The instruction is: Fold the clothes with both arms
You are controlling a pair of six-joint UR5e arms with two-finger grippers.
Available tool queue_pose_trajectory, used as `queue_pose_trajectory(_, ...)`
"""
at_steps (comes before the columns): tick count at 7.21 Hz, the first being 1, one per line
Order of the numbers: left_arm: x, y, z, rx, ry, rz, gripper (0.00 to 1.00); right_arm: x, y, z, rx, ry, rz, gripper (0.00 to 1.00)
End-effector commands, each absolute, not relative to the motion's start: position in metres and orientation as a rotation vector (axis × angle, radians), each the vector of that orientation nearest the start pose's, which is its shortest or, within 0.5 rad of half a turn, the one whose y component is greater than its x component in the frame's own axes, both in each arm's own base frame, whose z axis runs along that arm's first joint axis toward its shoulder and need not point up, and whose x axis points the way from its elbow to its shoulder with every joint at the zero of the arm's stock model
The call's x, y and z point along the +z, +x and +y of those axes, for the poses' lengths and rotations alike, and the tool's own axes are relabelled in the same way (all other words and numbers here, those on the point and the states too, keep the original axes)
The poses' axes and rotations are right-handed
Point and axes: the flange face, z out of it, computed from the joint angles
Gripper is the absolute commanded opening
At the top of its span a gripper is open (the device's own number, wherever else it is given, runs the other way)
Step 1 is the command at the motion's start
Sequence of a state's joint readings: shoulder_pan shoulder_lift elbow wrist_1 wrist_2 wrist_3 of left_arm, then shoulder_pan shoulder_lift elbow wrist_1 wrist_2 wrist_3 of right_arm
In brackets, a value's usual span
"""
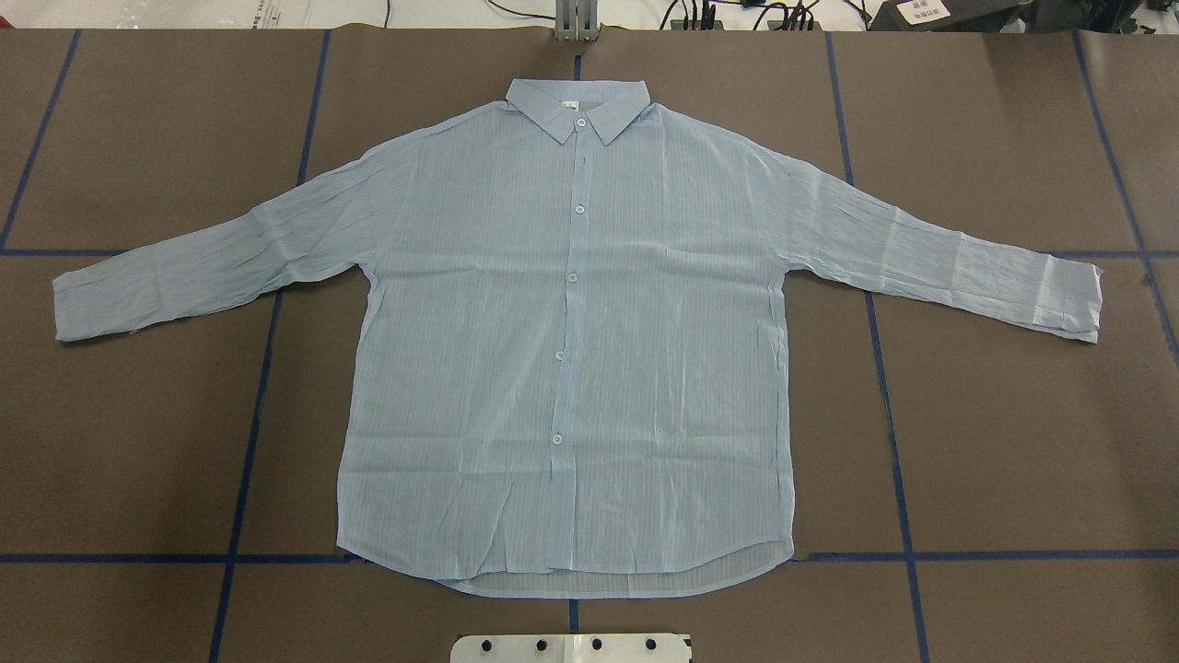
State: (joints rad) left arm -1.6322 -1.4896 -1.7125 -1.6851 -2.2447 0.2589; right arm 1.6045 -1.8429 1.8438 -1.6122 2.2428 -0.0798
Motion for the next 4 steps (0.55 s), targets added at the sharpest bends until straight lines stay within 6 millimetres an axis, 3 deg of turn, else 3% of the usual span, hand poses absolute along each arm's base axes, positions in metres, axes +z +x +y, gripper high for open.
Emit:
queue_pose_trajectory(1,0.612,-0.100,-0.464,0.261,0.305,0.634,1.00,0.651,0.083,-0.372,-0.032,0.003,-0.679,1.00)
queue_pose_trajectory(3,0.576,-0.097,-0.466,0.291,0.374,0.618,1.00,0.627,0.083,-0.379,-0.049,0.056,-0.679,1.00)
queue_pose_trajectory(4,0.556,-0.096,-0.469,0.312,0.437,0.610,1.00,0.606,0.083,-0.398,-0.062,0.118,-0.688,1.00)
